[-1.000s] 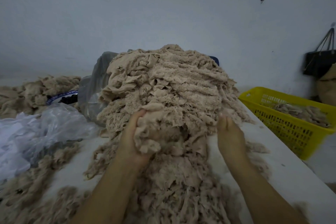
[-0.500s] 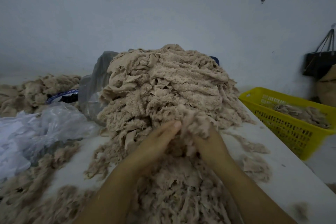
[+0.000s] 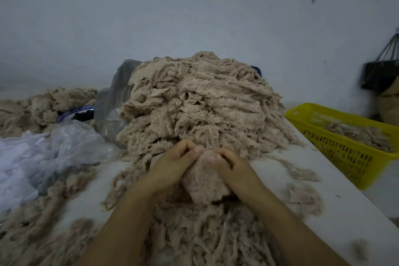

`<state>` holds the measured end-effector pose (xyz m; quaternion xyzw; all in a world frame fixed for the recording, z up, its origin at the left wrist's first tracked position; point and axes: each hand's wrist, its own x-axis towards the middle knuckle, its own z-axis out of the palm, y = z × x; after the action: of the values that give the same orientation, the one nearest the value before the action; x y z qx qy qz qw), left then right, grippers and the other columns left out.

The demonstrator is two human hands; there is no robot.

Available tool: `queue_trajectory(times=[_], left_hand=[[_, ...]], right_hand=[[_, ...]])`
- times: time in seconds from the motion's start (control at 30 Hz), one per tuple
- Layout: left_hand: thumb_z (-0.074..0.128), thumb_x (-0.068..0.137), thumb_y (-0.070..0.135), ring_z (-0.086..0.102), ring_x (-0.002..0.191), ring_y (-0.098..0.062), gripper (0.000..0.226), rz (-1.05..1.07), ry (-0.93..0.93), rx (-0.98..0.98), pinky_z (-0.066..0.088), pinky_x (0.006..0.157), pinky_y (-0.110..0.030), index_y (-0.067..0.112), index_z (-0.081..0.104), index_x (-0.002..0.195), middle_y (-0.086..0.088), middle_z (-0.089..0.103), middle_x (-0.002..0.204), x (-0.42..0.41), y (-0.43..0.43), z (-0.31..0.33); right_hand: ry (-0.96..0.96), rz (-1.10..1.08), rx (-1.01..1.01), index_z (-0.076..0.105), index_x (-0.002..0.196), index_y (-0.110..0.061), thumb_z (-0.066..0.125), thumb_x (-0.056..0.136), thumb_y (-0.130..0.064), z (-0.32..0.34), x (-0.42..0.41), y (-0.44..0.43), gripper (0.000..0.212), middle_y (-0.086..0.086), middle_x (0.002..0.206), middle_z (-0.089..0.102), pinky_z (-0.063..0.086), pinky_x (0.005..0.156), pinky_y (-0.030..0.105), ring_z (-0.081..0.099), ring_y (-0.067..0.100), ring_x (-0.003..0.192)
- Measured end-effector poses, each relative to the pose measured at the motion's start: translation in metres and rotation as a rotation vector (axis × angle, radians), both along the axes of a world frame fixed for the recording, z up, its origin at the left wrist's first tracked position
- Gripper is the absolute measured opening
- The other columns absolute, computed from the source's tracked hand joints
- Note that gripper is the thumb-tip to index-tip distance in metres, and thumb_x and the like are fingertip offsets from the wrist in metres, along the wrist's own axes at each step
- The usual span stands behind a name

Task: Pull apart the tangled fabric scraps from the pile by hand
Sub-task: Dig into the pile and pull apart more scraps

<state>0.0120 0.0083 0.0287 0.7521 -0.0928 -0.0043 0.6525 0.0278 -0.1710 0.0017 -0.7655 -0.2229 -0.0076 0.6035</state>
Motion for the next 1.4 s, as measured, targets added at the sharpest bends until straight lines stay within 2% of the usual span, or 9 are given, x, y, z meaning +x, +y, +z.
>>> queue_trajectory(times=[0.13, 0.33, 0.47, 0.53, 0.63, 0.87, 1.13, 1.23, 1.4], left_hand=[[0.053, 0.095, 0.041, 0.052, 0.08, -0.025, 0.031, 0.032, 0.01, -0.029, 0.045, 0.077, -0.043, 0.011, 0.053, 0.088, -0.014, 0.058, 0.088, -0.002, -0.009, 0.0], [0.057, 0.089, 0.051, 0.067, 0.075, -0.003, 0.024, 0.057, 0.103, -0.219, 0.057, 0.071, -0.024, 0.033, 0.067, 0.075, 0.015, 0.072, 0.077, 0.002, -0.02, -0.005], [0.052, 0.076, 0.079, 0.055, 0.05, -0.011, 0.057, 0.036, 0.204, -0.15, 0.045, 0.05, -0.022, 0.028, 0.078, 0.083, 0.0, 0.067, 0.064, 0.005, -0.02, -0.011], [0.044, 0.077, 0.085, 0.066, 0.066, -0.019, 0.084, -0.144, 0.271, -0.227, 0.051, 0.058, -0.026, 0.014, 0.075, 0.109, -0.014, 0.072, 0.086, 0.006, -0.02, -0.012], [0.045, 0.091, 0.068, 0.067, 0.111, -0.022, 0.062, -0.251, 0.286, -0.443, 0.056, 0.085, -0.029, 0.021, 0.071, 0.121, -0.01, 0.069, 0.125, 0.004, -0.02, -0.009], [0.054, 0.094, 0.024, 0.064, 0.082, -0.012, 0.02, -0.085, 0.17, -1.18, 0.051, 0.094, -0.028, 0.013, 0.069, 0.085, 0.003, 0.063, 0.075, 0.007, 0.0, 0.002], [0.052, 0.095, 0.03, 0.055, 0.055, -0.006, 0.032, 0.094, 0.115, -1.352, 0.046, 0.077, -0.026, 0.017, 0.066, 0.069, 0.009, 0.042, 0.05, 0.013, 0.01, -0.003], [0.045, 0.099, 0.032, 0.034, 0.038, -0.004, 0.04, -0.008, 0.156, -1.184, 0.034, 0.045, -0.015, 0.013, 0.064, 0.069, 0.008, 0.032, 0.042, 0.012, 0.005, -0.006], [0.051, 0.098, 0.049, 0.061, 0.053, -0.005, 0.035, 0.098, 0.11, -0.078, 0.044, 0.047, -0.015, 0.026, 0.074, 0.085, 0.01, 0.071, 0.07, 0.002, -0.028, -0.014]], right_hand=[[0.04, -0.018, 0.013, 0.064, 0.097, -0.045, 0.062, 0.093, -0.047, 0.0, 0.004, 0.0, 0.005, -0.026, 0.092, 0.07, 0.049, 0.067, 0.009, 0.067, -0.005, 0.089], [0.19, -0.136, 0.22, 0.039, 0.146, -0.033, 0.058, 0.073, -0.069, 0.006, 0.002, -0.004, 0.083, -0.02, 0.137, 0.043, 0.045, 0.101, 0.023, 0.045, 0.004, 0.125], [0.015, -0.26, 0.217, 0.057, 0.099, -0.037, 0.061, 0.092, -0.044, 0.015, 0.002, -0.007, 0.011, -0.013, 0.114, 0.063, 0.056, 0.083, 0.033, 0.063, 0.006, 0.096], [-0.264, -0.286, 0.02, 0.058, 0.091, -0.037, 0.058, 0.098, -0.032, 0.015, 0.0, -0.004, 0.009, -0.023, 0.111, 0.054, 0.05, 0.083, 0.021, 0.055, -0.004, 0.1], [-0.518, -0.176, -0.178, 0.07, 0.104, -0.027, 0.054, 0.096, -0.035, 0.013, -0.009, 0.009, 0.02, -0.033, 0.112, 0.04, 0.039, 0.079, 0.005, 0.041, -0.017, 0.106], [-0.549, 0.004, -0.427, 0.068, 0.114, -0.014, 0.048, 0.098, -0.026, -0.001, -0.008, 0.013, 0.029, 0.001, 0.105, 0.063, 0.045, 0.073, 0.032, 0.057, 0.016, 0.093], [-0.314, -0.488, -0.3, 0.06, 0.117, -0.021, 0.046, 0.103, -0.027, -0.009, 0.017, -0.026, 0.021, -0.007, 0.091, 0.058, 0.037, 0.061, 0.028, 0.054, 0.013, 0.079], [-0.192, -0.504, -0.117, 0.052, 0.113, -0.036, 0.047, 0.102, -0.03, -0.006, 0.015, -0.023, 0.013, -0.012, 0.08, 0.056, 0.036, 0.052, 0.018, 0.048, 0.0, 0.059], [-0.199, -0.385, 0.001, 0.045, 0.092, -0.046, 0.05, 0.1, -0.022, 0.006, 0.002, -0.011, 0.026, -0.014, 0.066, 0.052, 0.031, 0.043, 0.011, 0.043, 0.001, 0.047]])
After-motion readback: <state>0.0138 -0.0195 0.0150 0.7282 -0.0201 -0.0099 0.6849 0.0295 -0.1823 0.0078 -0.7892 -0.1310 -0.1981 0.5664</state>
